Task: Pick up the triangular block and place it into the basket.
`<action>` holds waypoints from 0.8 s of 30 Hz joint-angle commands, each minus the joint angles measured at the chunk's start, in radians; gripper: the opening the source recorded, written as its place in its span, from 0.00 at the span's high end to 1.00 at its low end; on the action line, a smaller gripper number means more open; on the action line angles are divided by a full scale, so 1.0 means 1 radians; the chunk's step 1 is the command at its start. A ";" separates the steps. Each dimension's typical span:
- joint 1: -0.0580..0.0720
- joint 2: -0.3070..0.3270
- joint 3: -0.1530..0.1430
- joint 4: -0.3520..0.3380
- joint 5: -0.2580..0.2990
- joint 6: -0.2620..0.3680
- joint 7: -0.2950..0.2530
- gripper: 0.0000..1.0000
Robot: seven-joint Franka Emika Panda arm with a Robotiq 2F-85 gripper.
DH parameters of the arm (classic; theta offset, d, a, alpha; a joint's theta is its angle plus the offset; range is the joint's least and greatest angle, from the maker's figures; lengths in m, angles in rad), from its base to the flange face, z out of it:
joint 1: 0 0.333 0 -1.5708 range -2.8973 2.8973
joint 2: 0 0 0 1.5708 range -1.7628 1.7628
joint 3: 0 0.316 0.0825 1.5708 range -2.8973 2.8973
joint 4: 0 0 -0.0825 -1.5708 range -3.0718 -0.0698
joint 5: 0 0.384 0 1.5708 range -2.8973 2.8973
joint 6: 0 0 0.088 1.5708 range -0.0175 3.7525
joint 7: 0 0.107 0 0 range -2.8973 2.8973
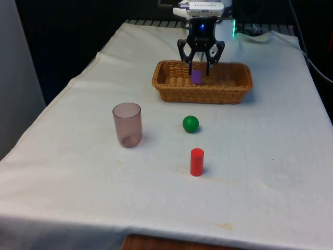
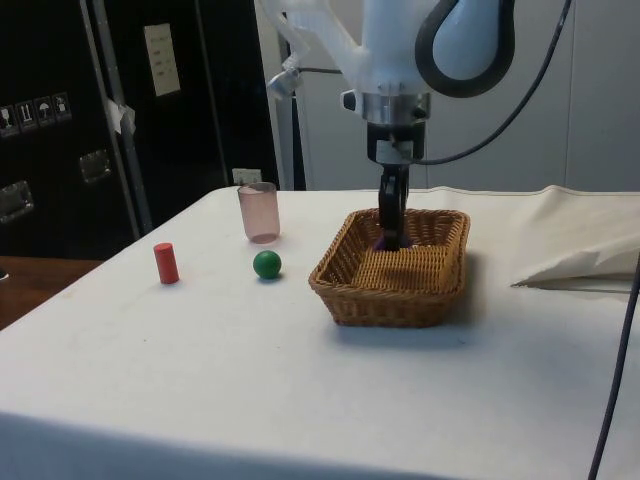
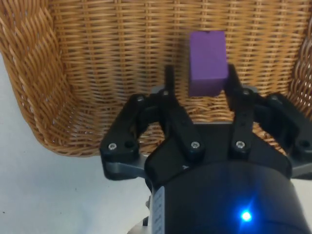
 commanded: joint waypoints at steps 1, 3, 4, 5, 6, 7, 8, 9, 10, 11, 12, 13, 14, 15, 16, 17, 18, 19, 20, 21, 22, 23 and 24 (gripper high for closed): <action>0.000 0.000 0.000 0.000 0.000 0.001 0.000 0.47; 0.000 0.000 0.000 0.000 0.000 0.001 0.000 0.37; 0.000 0.000 0.000 0.000 0.000 0.001 0.000 0.28; 0.000 0.000 0.000 0.000 0.000 0.001 0.000 0.24; 0.000 0.000 0.000 0.000 0.000 0.000 0.000 0.19; 0.000 0.000 0.000 0.000 0.000 0.000 0.000 0.12; 0.000 0.000 0.000 0.000 0.000 0.000 0.000 0.07; 0.000 0.000 0.000 0.000 0.000 0.000 0.000 0.07; 0.000 0.000 0.000 0.000 0.000 0.000 0.000 0.03; 0.000 0.000 0.000 0.000 0.000 0.000 0.000 0.01; 0.000 0.000 0.000 0.000 0.000 0.000 0.000 0.00; 0.000 -0.003 0.001 0.000 -0.003 -0.001 0.002 0.00; 0.001 -0.006 0.001 -0.001 -0.007 -0.003 0.003 0.00; 0.002 -0.009 0.002 -0.002 -0.009 -0.005 0.003 0.00; 0.001 -0.003 0.003 0.000 0.000 -0.001 -0.003 0.00; 0.001 -0.011 0.003 -0.003 -0.010 -0.006 0.001 0.00; 0.001 -0.012 0.004 -0.002 -0.009 -0.007 -0.004 0.00; 0.000 -0.012 0.005 -0.001 -0.006 -0.008 -0.012 0.00; 0.000 -0.012 0.005 -0.001 -0.006 -0.008 -0.012 0.00; 0.000 -0.012 0.005 0.000 -0.005 -0.008 -0.015 0.00; 0.000 -0.012 0.005 0.000 -0.005 -0.007 -0.017 0.00; 0.000 -0.011 0.005 0.000 -0.005 -0.006 -0.018 0.00; 0.001 -0.010 0.005 0.001 -0.004 -0.006 -0.018 0.00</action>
